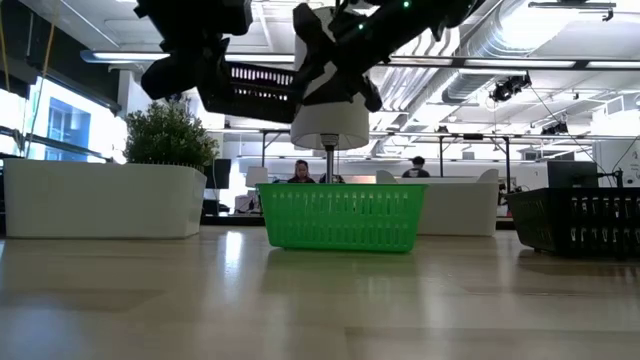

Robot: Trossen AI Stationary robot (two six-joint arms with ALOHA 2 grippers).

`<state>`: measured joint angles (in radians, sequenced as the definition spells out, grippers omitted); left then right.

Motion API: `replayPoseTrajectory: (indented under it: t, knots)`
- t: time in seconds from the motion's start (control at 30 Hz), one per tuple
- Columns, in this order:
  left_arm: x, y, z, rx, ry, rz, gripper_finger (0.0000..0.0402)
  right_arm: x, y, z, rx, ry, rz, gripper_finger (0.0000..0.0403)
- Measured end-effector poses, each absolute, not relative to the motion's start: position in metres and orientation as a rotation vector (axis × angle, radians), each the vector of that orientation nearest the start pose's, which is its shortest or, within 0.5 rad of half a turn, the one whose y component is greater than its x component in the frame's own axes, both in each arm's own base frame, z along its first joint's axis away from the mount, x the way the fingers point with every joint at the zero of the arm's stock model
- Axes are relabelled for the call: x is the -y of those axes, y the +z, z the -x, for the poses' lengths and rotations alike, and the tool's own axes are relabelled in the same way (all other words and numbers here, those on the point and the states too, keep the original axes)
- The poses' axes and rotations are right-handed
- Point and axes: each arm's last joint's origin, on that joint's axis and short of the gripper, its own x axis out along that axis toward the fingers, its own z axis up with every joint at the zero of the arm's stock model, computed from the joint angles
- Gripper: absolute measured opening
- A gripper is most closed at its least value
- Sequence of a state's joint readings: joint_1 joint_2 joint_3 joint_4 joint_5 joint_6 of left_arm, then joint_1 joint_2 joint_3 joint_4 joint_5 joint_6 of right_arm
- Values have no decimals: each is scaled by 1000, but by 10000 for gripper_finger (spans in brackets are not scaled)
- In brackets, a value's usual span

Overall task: Stack baskets by color
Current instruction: Stack the top left black bin on top of the top right black bin

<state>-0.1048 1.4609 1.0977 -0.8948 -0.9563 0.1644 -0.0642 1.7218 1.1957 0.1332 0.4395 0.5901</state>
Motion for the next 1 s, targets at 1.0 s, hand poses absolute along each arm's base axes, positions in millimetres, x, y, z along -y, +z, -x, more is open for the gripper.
replayPoseTrajectory:
  t: [1.0]
  knots:
    - [10,253,-276,-1143,468,-632,154,43,248,-390,-274,-639,-394,0]
